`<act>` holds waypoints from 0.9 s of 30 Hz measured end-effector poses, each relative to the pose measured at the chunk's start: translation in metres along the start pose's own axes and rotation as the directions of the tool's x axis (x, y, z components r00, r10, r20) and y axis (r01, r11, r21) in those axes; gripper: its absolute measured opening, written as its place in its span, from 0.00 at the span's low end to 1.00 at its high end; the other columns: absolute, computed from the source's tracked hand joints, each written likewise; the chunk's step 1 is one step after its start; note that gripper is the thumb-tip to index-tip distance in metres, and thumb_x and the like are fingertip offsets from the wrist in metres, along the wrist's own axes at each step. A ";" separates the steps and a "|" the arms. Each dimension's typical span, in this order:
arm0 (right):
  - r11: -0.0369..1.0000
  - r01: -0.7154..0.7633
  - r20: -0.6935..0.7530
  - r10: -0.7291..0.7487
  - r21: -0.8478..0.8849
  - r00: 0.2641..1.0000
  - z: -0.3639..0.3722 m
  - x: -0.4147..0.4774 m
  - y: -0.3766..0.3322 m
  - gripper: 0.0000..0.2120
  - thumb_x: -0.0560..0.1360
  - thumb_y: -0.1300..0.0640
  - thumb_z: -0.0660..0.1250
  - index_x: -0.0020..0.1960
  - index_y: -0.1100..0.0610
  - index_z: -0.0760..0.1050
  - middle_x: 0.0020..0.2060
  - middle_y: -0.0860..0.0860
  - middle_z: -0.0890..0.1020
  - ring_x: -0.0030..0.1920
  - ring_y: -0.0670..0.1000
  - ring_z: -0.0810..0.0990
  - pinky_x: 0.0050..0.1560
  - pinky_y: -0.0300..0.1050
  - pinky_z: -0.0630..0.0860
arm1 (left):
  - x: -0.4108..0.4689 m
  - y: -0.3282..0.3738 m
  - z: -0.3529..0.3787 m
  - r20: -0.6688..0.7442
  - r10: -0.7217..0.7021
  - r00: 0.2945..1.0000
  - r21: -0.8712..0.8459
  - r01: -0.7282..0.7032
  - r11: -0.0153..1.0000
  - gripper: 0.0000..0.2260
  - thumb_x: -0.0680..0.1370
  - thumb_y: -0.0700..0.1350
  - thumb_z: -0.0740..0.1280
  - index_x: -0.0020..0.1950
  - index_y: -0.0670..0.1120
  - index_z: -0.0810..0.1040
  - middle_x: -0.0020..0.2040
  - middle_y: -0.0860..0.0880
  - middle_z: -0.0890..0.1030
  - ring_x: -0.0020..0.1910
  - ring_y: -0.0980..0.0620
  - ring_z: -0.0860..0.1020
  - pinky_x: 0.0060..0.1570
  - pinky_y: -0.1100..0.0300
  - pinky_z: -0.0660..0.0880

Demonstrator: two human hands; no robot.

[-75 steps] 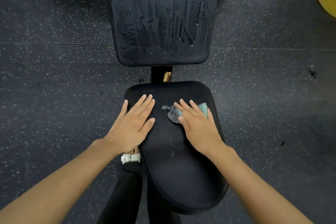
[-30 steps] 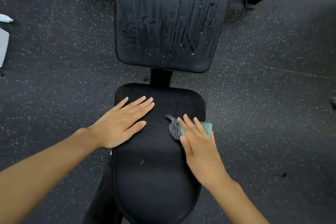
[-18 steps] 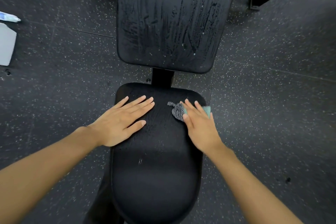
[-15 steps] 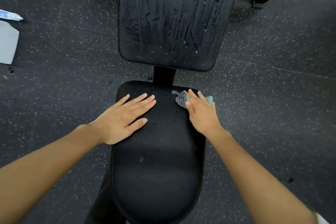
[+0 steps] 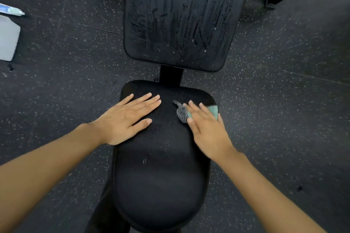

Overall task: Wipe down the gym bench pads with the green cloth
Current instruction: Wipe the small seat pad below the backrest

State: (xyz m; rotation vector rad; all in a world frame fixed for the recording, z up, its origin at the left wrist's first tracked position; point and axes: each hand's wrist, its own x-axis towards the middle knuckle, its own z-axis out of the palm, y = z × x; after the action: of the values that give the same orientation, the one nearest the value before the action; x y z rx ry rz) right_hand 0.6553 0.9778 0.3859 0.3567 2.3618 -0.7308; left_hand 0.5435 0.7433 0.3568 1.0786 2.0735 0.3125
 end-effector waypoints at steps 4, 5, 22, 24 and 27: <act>0.997 0.075 0.022 -0.074 -0.037 0.997 0.005 -0.034 -0.013 0.22 0.84 0.46 0.43 0.78 0.38 0.49 0.77 0.34 0.50 0.77 0.39 0.42 0.77 0.49 0.39 | 0.001 0.000 0.001 -0.004 -0.003 1.000 0.007 0.003 1.000 0.31 0.78 0.65 0.36 0.80 0.59 0.41 0.79 0.64 0.40 0.76 0.67 0.34 0.75 0.62 0.32; 0.997 0.077 0.020 -0.077 -0.023 0.997 0.005 -0.033 -0.013 0.22 0.84 0.47 0.44 0.78 0.38 0.50 0.77 0.34 0.51 0.77 0.39 0.42 0.77 0.48 0.39 | 0.001 -0.001 0.001 -0.006 -0.001 1.000 0.008 0.001 1.000 0.31 0.78 0.65 0.36 0.80 0.59 0.41 0.79 0.64 0.40 0.76 0.67 0.35 0.75 0.62 0.32; 0.999 -0.038 0.004 0.038 0.019 0.999 0.011 0.011 -0.036 0.22 0.85 0.49 0.46 0.78 0.41 0.53 0.78 0.39 0.54 0.78 0.44 0.46 0.76 0.58 0.42 | 0.001 -0.002 0.002 -0.004 0.002 1.000 -0.003 -0.002 1.000 0.35 0.74 0.70 0.30 0.80 0.59 0.40 0.79 0.64 0.40 0.75 0.68 0.34 0.73 0.64 0.31; 1.000 -0.018 0.015 0.018 0.007 1.000 0.013 -0.012 -0.047 0.22 0.85 0.48 0.45 0.78 0.40 0.52 0.78 0.37 0.52 0.78 0.42 0.45 0.77 0.55 0.42 | 0.001 -0.003 0.002 -0.003 0.006 1.000 -0.012 -0.006 1.000 0.38 0.72 0.72 0.27 0.79 0.59 0.39 0.79 0.64 0.40 0.75 0.68 0.34 0.73 0.64 0.31; 0.999 0.039 0.018 -0.038 -0.017 0.999 0.019 -0.050 -0.063 0.26 0.81 0.43 0.36 0.78 0.38 0.50 0.77 0.35 0.50 0.78 0.40 0.42 0.75 0.49 0.40 | 0.001 -0.005 0.004 -0.007 0.018 1.000 -0.020 -0.018 1.000 0.40 0.70 0.72 0.25 0.79 0.59 0.40 0.79 0.64 0.40 0.75 0.68 0.34 0.73 0.64 0.31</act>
State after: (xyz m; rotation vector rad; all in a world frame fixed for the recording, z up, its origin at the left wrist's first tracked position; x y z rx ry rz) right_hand 0.6769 0.9123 0.4318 0.2971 2.3631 -0.7281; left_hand 0.5429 0.7410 0.3514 1.0859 2.0638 0.3464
